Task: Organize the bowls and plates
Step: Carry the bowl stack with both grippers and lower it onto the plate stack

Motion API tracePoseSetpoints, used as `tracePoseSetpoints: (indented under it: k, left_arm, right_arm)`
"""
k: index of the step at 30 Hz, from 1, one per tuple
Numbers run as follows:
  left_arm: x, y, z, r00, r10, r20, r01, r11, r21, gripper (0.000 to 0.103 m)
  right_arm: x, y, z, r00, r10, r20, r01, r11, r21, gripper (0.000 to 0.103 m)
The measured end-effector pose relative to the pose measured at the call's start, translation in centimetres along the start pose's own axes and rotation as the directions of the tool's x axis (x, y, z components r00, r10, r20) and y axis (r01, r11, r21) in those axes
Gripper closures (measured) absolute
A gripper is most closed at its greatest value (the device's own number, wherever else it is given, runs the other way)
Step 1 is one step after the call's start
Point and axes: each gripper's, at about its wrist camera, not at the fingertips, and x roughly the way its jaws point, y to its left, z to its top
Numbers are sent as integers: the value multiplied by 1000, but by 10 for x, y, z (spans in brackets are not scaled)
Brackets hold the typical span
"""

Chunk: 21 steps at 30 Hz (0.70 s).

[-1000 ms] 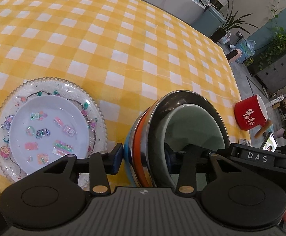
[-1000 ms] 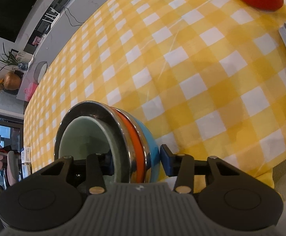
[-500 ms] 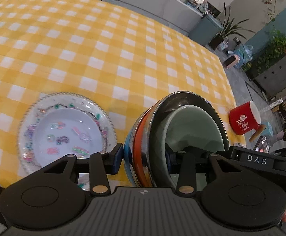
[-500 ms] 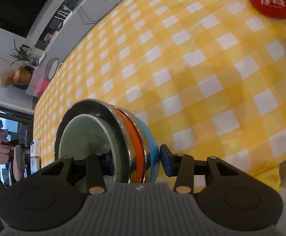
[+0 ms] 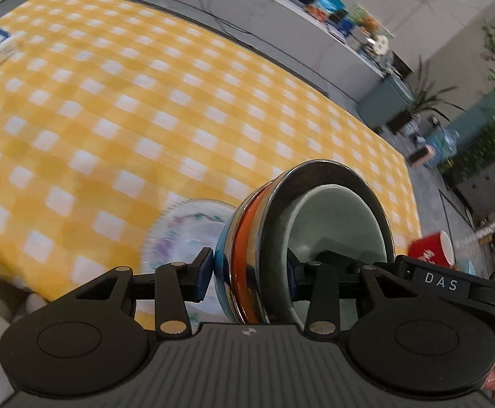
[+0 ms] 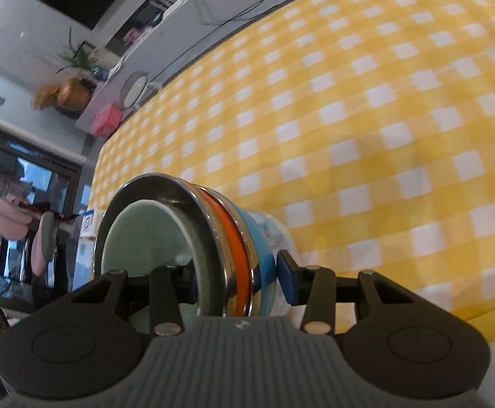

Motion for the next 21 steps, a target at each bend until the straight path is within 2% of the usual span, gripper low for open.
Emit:
tracePoseSetpoints:
  k: [6,21]
  left_arm:
    - [7,20,5,1000,20,-11,-20,999,-41,57]
    - [28,35,4,999,30,-39,-32,999,-44,59]
  right_arm:
    - [30,15,-2,999,-4,-47,3,1000,-25,61]
    - [63,2,1,994,-64,-93,64,998,-6,63]
